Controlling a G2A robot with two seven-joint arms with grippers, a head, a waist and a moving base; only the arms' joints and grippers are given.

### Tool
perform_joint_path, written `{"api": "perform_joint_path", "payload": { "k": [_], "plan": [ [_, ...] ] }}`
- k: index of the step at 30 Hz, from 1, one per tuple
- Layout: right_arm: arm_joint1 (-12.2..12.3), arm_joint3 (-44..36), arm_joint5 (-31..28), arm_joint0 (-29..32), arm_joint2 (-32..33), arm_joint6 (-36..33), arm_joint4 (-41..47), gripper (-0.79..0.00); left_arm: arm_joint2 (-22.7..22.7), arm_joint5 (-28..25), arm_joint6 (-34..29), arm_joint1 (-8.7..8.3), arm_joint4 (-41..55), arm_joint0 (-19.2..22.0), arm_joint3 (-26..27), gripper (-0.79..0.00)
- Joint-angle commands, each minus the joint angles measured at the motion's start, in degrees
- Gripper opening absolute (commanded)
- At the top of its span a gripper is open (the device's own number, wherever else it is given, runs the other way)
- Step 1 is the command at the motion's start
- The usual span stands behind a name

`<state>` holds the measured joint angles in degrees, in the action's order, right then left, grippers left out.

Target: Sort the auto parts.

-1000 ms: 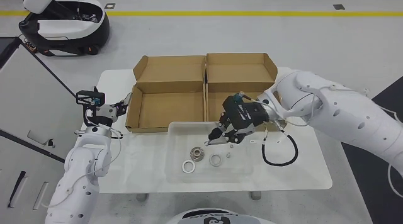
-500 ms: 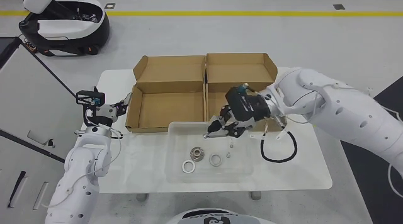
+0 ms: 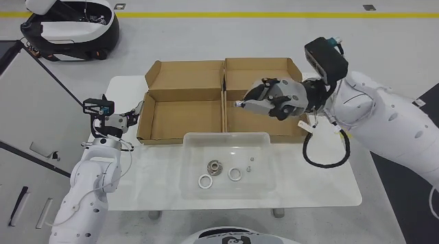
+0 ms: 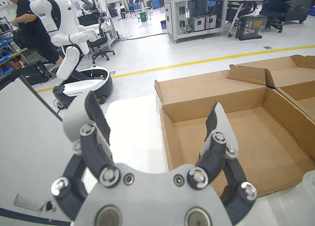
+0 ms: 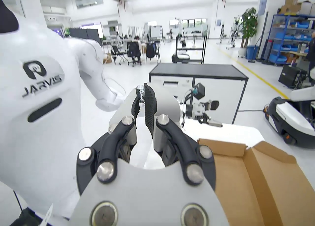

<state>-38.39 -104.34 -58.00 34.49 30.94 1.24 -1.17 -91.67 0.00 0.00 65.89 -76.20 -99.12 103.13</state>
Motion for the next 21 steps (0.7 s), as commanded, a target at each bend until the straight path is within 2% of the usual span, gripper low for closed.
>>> {"api": "perform_joint_path", "payload": {
  "k": [1,11,16,21],
  "plan": [
    [-0.1,-1.3,0.0,0.6,1.7,1.8,1.4,-0.785,0.0,0.0,0.0,0.0,0.0,0.0,0.0,0.0],
    [-2.5,-7.6,0.0,3.1,8.4,4.1,9.4,-0.785,0.0,0.0,0.0,0.0,0.0,0.0,0.0,0.0],
    [-4.7,-8.9,0.0,4.4,11.7,-1.4,16.1,-0.785,0.0,0.0,0.0,0.0,0.0,0.0,0.0,0.0],
    [-7.6,-8.5,0.0,6.5,15.5,-11.7,25.6,-0.785,0.0,0.0,0.0,0.0,0.0,0.0,0.0,0.0]
  ]
}}
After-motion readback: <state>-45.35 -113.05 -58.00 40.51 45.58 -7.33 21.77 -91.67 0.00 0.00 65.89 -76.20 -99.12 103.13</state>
